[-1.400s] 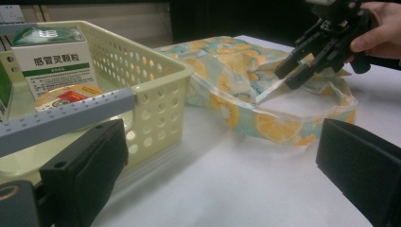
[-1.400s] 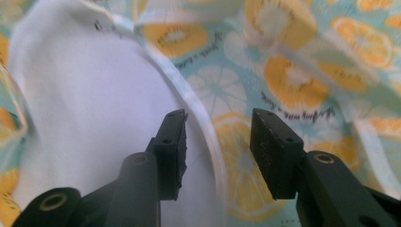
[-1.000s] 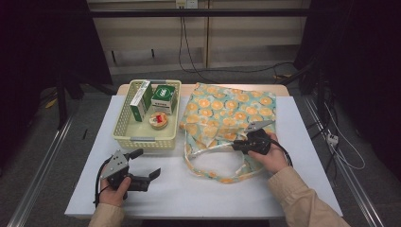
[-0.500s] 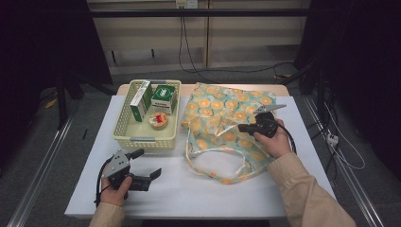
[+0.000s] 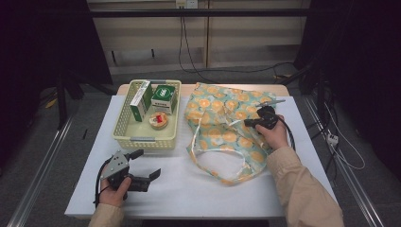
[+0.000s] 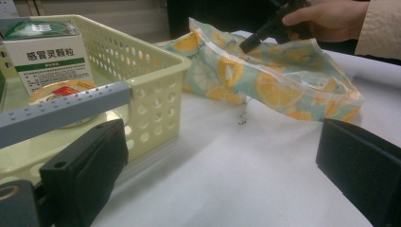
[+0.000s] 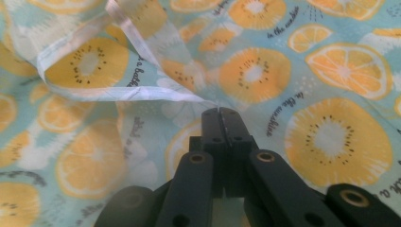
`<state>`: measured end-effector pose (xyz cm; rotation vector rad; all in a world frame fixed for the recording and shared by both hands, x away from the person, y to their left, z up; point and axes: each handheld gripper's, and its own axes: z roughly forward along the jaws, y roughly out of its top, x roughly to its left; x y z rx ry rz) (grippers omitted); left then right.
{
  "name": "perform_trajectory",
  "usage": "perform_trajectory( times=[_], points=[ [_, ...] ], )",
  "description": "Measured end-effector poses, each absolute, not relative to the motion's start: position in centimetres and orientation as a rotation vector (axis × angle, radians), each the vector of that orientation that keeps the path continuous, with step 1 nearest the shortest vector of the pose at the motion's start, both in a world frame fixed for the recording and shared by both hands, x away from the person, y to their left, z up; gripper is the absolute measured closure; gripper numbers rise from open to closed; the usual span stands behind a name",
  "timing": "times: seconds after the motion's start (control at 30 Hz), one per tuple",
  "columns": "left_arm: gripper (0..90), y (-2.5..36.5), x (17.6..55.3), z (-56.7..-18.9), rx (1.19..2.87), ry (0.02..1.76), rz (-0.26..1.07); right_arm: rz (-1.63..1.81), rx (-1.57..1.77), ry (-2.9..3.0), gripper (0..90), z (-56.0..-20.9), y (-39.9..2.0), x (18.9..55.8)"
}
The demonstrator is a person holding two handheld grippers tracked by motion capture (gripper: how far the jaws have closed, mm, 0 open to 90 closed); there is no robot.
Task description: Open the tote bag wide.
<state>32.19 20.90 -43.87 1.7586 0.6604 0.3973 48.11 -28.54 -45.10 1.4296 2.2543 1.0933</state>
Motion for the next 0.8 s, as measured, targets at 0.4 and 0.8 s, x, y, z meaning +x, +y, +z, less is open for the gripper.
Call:
perform_trajectory(
  times=[0.4,0.8],
  points=[
    [2.7,20.9,32.2,-43.9,1.757,0.660,0.394,1.029,1.350,2.303,71.1,-44.7,-27.4,47.4],
    [2.7,20.7,32.2,-43.8,1.756,0.654,0.399,1.106,1.160,2.288,44.5,-40.2,-25.2,44.7]
  ],
)
